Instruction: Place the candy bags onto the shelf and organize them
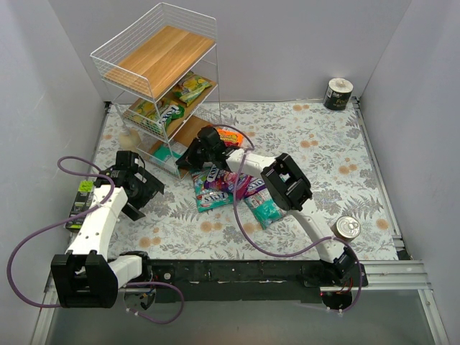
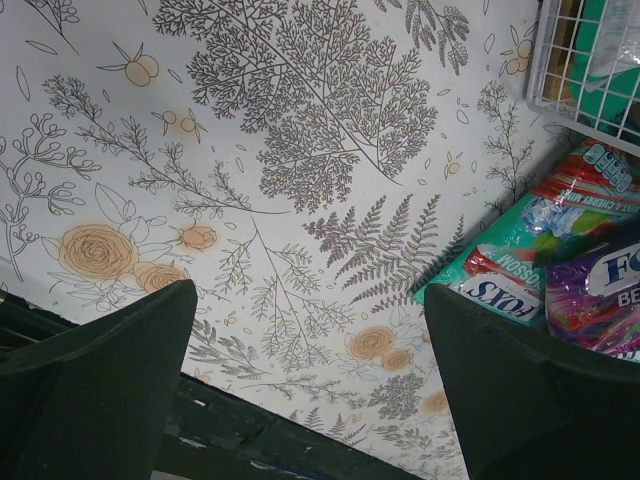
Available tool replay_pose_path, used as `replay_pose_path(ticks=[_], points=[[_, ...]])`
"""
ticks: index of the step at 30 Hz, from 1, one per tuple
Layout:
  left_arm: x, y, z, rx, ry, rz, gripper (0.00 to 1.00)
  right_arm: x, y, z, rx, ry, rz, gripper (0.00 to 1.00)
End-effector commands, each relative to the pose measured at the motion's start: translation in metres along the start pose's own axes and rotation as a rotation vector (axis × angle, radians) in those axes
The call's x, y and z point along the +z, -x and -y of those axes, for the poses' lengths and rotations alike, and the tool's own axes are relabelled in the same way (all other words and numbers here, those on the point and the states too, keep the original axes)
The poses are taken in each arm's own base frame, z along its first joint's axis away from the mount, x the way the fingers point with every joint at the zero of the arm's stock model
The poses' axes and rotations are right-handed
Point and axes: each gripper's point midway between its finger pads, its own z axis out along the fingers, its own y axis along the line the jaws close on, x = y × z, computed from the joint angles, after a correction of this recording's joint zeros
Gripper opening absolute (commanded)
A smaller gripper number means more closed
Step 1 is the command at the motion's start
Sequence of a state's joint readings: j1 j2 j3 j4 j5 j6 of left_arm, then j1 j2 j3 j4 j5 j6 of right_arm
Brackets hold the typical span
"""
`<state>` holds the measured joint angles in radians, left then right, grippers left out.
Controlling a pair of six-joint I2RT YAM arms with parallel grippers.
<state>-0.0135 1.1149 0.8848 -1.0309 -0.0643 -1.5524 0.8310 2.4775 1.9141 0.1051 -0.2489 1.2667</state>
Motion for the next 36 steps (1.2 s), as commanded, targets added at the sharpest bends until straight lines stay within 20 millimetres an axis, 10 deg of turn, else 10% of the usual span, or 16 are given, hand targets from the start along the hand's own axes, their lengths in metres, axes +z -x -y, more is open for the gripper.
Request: replay_pose_path(ticks=[1,8,21,36], points=[[-0.005,0.004,0.003,-0.004,-0.019,0.028,0.98,-0.002,-0.022,-0.011,-0.058,0.029,-0.087,0.23],[-0.005,0.004,0.007,-0.003,-0.041,0.023,0.98,-0.032,-0.009,-0.017,-0.145,-0.015,-0.015,0.57],[-0.002,0.003,0.014,0.008,-0.094,0.024,0.98,-0.122,0.006,-0.049,-0.245,0.005,0.093,0.62],[0.016,-0.024,0.052,0.082,-0.367,-0.082,0.98,-0.274,0.026,0.052,-0.286,-0.312,0.231,0.66]])
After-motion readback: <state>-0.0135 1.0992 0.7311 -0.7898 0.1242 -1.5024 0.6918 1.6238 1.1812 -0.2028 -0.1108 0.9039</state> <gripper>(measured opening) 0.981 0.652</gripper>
